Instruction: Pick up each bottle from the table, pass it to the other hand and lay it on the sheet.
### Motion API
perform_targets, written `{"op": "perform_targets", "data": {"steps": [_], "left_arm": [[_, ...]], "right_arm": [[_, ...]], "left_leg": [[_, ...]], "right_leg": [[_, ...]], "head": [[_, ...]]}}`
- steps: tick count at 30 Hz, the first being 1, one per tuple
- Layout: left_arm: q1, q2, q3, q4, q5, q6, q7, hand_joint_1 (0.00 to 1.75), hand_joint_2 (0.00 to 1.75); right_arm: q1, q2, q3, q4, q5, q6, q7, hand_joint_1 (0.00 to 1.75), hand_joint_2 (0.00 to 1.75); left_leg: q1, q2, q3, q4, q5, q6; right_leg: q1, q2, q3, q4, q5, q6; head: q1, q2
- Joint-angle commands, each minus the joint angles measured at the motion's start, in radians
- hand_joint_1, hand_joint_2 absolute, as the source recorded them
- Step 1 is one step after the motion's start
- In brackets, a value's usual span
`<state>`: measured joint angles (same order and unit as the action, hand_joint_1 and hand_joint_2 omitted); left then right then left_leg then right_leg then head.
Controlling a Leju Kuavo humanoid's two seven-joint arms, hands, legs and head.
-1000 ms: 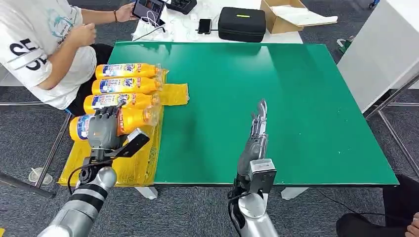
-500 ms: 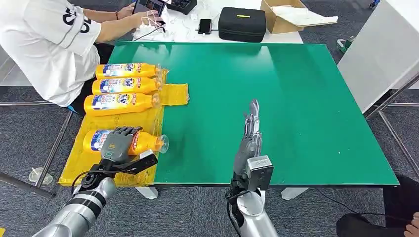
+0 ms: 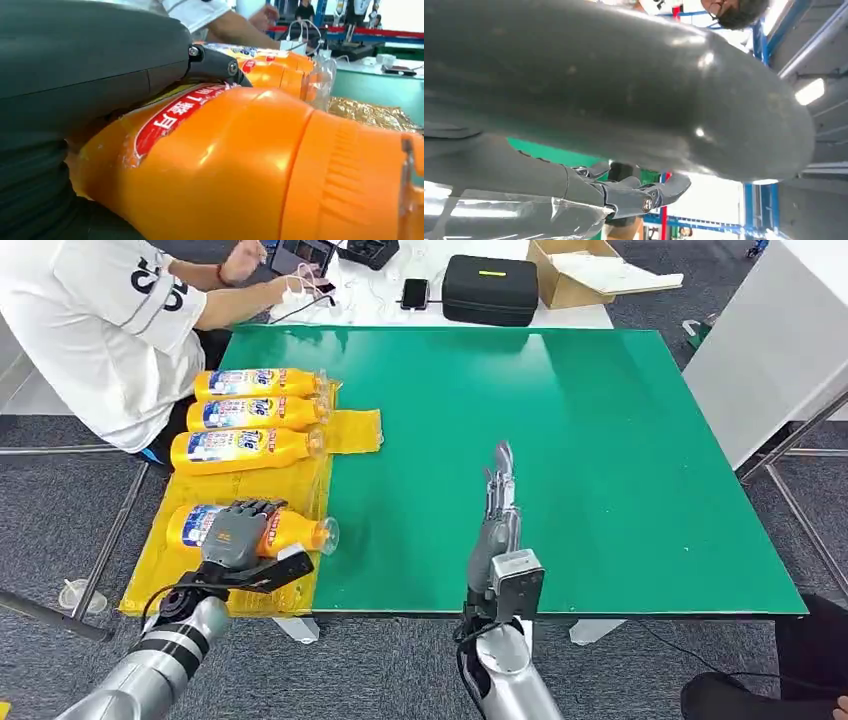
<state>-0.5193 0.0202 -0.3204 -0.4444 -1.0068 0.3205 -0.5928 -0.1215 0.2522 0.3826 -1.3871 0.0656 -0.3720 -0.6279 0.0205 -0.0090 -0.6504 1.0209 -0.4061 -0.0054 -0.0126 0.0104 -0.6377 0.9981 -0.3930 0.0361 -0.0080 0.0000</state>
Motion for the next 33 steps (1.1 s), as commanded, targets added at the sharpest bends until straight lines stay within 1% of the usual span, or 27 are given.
{"op": "perform_targets", "data": {"steps": [1,2,3,4,5,6,7,8,11,13,14,18,19,21,24,25,26,28,29,30,31,32,33], "left_arm": [[0.006,0.017,-0.043,0.059,0.021,-0.069,-0.004,0.16,1.75],[0.009,0.016,-0.039,0.056,0.032,-0.098,-0.010,0.00,0.00],[0.011,0.013,-0.043,0.053,0.029,-0.104,-0.002,0.00,0.00],[0.011,0.011,-0.044,0.053,0.029,-0.108,-0.002,0.00,0.00],[0.011,0.011,-0.041,0.050,0.036,-0.123,-0.002,0.00,0.00],[0.013,0.012,-0.042,0.043,0.043,-0.149,-0.007,0.00,0.00],[0.015,0.013,-0.040,0.039,0.049,-0.155,-0.011,0.00,0.00],[0.018,0.013,-0.035,0.033,0.064,-0.173,-0.019,0.00,0.00],[0.029,0.017,-0.022,0.016,0.112,-0.234,-0.052,0.00,0.00],[0.034,0.020,-0.022,0.009,0.129,-0.258,-0.061,0.00,0.00],[0.037,0.025,-0.021,0.008,0.141,-0.275,-0.067,0.00,0.00],[0.041,0.033,-0.026,0.005,0.154,-0.300,-0.074,0.00,0.00],[0.041,0.037,-0.029,0.005,0.157,-0.309,-0.076,0.00,0.00],[0.040,0.043,-0.032,0.004,0.165,-0.327,-0.082,0.00,0.00],[0.042,0.064,-0.035,-0.018,0.205,-0.397,-0.105,0.00,0.00],[0.079,0.087,-0.060,-0.114,0.306,-0.455,-0.105,0.00,0.00],[0.132,0.107,-0.082,-0.243,0.452,-0.472,-0.105,0.00,0.00],[0.137,0.100,-0.088,-0.239,0.453,-0.460,-0.105,0.00,0.00],[0.189,0.088,-0.057,-0.370,0.603,-0.435,-0.105,0.00,0.00],[0.226,0.058,-0.017,-0.471,0.698,-0.369,-0.105,0.00,0.00],[0.260,0.008,0.049,-0.570,0.796,-0.298,-0.105,0.00,0.00],[0.298,-0.065,0.150,-0.699,0.895,-0.257,-0.105,0.00,0.00],[0.322,-0.124,0.211,-0.810,0.897,-0.152,-0.105,0.00,1.75]], "right_arm": [[-0.054,-0.004,0.005,0.130,-0.010,0.022,0.014,0.00,0.00],[-0.054,0.000,-0.001,0.137,-0.018,0.026,0.022,0.00,0.00],[-0.054,0.000,-0.003,0.143,-0.021,0.028,0.024,0.00,0.00],[-0.053,0.000,-0.003,0.146,-0.021,0.028,0.024,0.00,0.00],[-0.055,0.003,-0.006,0.153,-0.023,0.030,0.026,0.00,0.00],[-0.056,0.004,-0.009,0.160,-0.026,0.032,0.028,0.00,0.00],[-0.056,0.005,-0.010,0.161,-0.026,0.033,0.028,0.00,0.00],[-0.056,0.005,-0.012,0.163,-0.026,0.036,0.028,0.00,0.00],[-0.059,0.009,-0.018,0.177,-0.029,0.042,0.032,0.00,0.00],[-0.062,0.010,-0.019,0.188,-0.030,0.047,0.033,0.00,0.00],[-0.064,0.011,-0.019,0.193,-0.031,0.049,0.033,0.00,0.00],[-0.065,0.012,-0.021,0.202,-0.032,0.051,0.035,0.00,0.00],[-0.066,0.013,-0.022,0.204,-0.033,0.050,0.036,0.00,0.00],[-0.067,0.013,-0.025,0.210,-0.034,0.049,0.037,0.00,0.00],[-0.068,0.012,-0.028,0.217,-0.036,0.051,0.037,0.00,0.00],[-0.068,0.012,-0.030,0.220,-0.036,0.052,0.035,0.00,0.00],[-0.066,0.013,-0.031,0.221,-0.036,0.051,0.032,0.00,0.00],[-0.065,0.013,-0.031,0.221,-0.036,0.051,0.031,0.00,0.00],[-0.059,0.015,-0.035,0.214,-0.033,0.042,0.025,0.00,0.00],[-0.049,0.019,-0.039,0.202,-0.023,0.022,0.018,0.00,0.00],[-0.036,0.020,-0.036,0.182,-0.004,0.004,0.014,0.00,0.00],[-0.020,0.023,-0.034,0.160,0.027,-0.027,0.015,0.00,0.00],[0.000,0.025,-0.026,0.131,0.057,-0.051,0.013,0.00,0.00]], "left_leg": [[0.000,0.004,0.007,-0.002,-0.002,0.001],[0.000,0.004,0.009,-0.002,-0.002,0.002],[0.000,0.002,0.005,-0.001,-0.001,0.001],[0.000,0.003,0.007,-0.001,-0.002,0.001],[0.000,0.003,0.005,-0.001,-0.001,0.001],[-0.001,0.002,0.008,-0.002,-0.001,0.001],[0.000,0.002,0.007,-0.002,-0.001,0.001],[0.000,0.003,0.009,-0.002,-0.002,0.002],[0.000,0.001,0.008,-0.001,-0.001,0.001],[-0.001,0.001,0.011,-0.002,-0.001,0.002],[0.000,-0.001,0.009,-0.002,-0.001,0.001],[-0.001,-0.004,0.009,-0.002,0.001,0.001],[-0.001,-0.003,0.010,-0.002,0.001,0.002],[-0.001,-0.005,0.010,-0.002,0.001,0.001],[-0.001,-0.003,0.012,-0.002,0.001,0.001],[-0.001,-0.004,0.011,-0.002,0.001,0.001],[-0.001,-0.002,0.013,-0.003,0.000,0.001],[-0.001,-0.003,0.012,-0.002,0.001,0.001],[-0.001,-0.002,0.014,-0.003,0.000,0.001],[-0.001,-0.001,0.015,-0.004,0.000,0.002],[-0.001,-0.003,0.013,-0.002,0.000,0.002],[-0.001,-0.004,0.012,-0.002,0.000,0.002],[-0.001,-0.006,0.012,-0.001,-0.001,0.002]], "right_leg": [[0.000,0.002,0.006,-0.002,0.000,-0.001],[0.000,0.002,0.008,-0.002,-0.001,-0.002],[0.000,0.002,0.004,-0.001,0.000,-0.001],[0.000,0.002,0.007,-0.002,-0.001,-0.001],[0.000,0.002,0.004,-0.001,0.000,-0.001],[0.000,0.001,0.007,-0.002,-0.001,-0.001],[0.000,0.001,0.006,-0.001,0.000,-0.001],[0.001,0.002,0.009,-0.002,-0.001,-0.001],[0.000,-0.001,0.008,-0.002,-0.001,-0.001],[0.000,-0.001,0.011,-0.002,-0.001,-0.001],[0.000,-0.003,0.010,-0.002,-0.001,-0.001],[0.000,-0.005,0.010,-0.001,-0.001,-0.001],[0.000,-0.004,0.012,-0.002,0.000,-0.001],[0.000,-0.005,0.012,-0.001,-0.001,-0.001],[0.000,-0.004,0.014,-0.002,0.000,-0.001],[0.000,-0.005,0.013,-0.002,0.000,-0.001],[0.000,-0.003,0.014,-0.002,0.000,-0.001],[-0.001,-0.004,0.013,-0.002,0.000,-0.001],[0.000,-0.003,0.015,-0.002,0.000,-0.001],[0.000,-0.003,0.016,-0.004,0.000,-0.002],[0.000,-0.004,0.014,-0.002,-0.001,-0.001],[0.000,-0.005,0.014,-0.002,-0.001,-0.001],[0.000,-0.008,0.014,-0.002,-0.002,-0.001]], "head": [[0.000,0.000],[0.000,0.000],[0.000,0.000],[0.000,0.000],[0.000,0.000],[0.000,0.000],[0.000,0.000],[0.000,0.000],[0.000,0.000],[0.000,0.000],[0.000,0.000],[0.000,0.000],[0.000,0.000],[0.000,0.000],[0.000,0.000],[0.000,0.000],[0.000,0.000],[0.000,0.000],[0.000,0.000],[0.000,0.000],[0.000,0.000],[0.000,0.000],[0.000,0.000]]}}
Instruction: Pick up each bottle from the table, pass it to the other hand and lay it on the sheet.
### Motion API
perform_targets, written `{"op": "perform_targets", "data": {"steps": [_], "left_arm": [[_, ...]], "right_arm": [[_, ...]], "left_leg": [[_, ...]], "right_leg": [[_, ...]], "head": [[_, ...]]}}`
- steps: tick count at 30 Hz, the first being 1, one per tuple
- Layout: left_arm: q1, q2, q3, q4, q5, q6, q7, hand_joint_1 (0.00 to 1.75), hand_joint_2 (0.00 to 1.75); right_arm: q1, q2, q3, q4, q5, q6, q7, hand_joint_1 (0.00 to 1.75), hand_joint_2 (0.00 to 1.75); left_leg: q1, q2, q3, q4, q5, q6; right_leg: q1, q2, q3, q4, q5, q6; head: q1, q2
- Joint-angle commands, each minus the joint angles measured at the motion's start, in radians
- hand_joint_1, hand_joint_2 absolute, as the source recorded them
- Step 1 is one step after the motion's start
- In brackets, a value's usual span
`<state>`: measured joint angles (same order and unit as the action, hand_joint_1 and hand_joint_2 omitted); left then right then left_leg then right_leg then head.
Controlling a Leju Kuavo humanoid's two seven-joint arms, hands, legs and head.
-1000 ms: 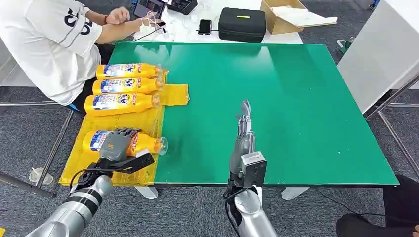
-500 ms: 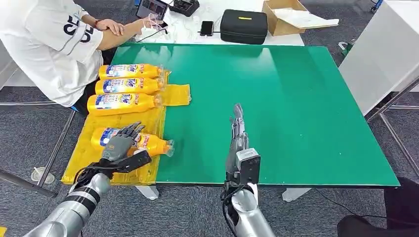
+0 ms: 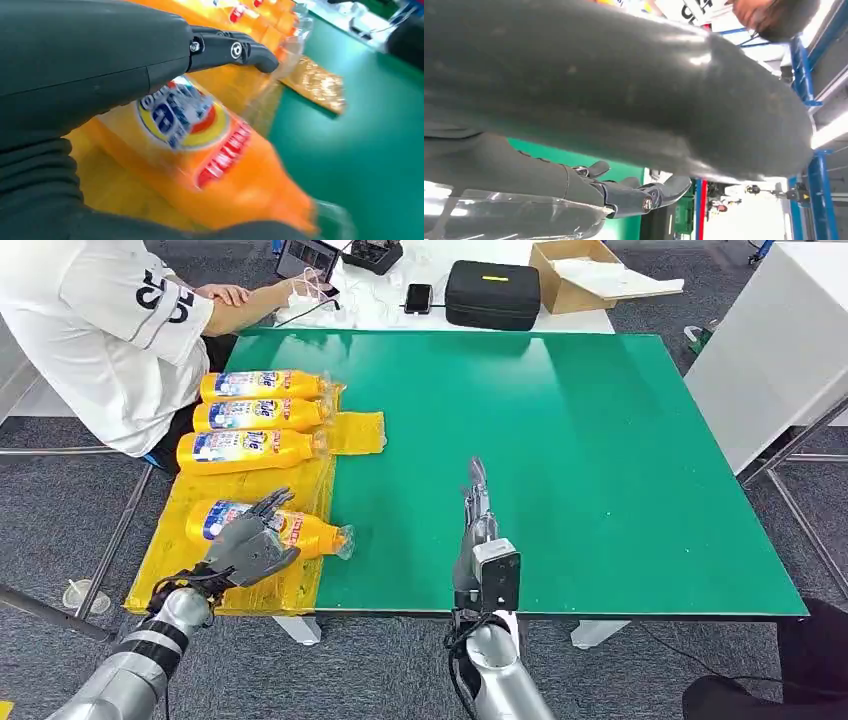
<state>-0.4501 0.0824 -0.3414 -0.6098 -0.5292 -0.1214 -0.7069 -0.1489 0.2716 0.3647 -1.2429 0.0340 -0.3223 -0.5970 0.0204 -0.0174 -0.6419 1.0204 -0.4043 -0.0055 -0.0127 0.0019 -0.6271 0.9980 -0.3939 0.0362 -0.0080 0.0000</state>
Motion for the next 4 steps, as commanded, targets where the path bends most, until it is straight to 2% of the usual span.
{"op": "perform_targets", "data": {"steps": [1,3,4], "left_arm": [[0.266,-0.236,0.277,-0.750,0.416,0.420,0.009,0.00,1.75],[0.287,-0.278,0.309,-0.896,0.435,0.523,0.009,0.00,1.75],[0.305,-0.306,0.335,-0.961,0.491,0.509,0.009,0.00,1.75]], "right_arm": [[0.049,0.007,0.002,-0.042,0.132,-0.138,-0.022,0.00,0.00],[0.083,0.004,0.020,-0.084,0.186,-0.189,-0.039,0.00,0.00],[0.105,0.003,0.022,-0.104,0.214,-0.227,-0.056,0.00,0.00]], "left_leg": [[-0.001,-0.001,0.001,0.001,-0.002,0.003],[0.000,-0.005,-0.004,0.004,-0.002,0.003],[0.001,-0.004,-0.005,0.004,-0.002,0.003]], "right_leg": [[0.000,-0.003,0.003,-0.001,-0.003,0.000],[0.001,-0.009,-0.001,0.002,-0.004,0.000],[0.001,-0.007,-0.003,0.002,-0.004,0.000]], "head": [[0.000,0.000],[0.000,0.000],[-0.001,0.000]]}}
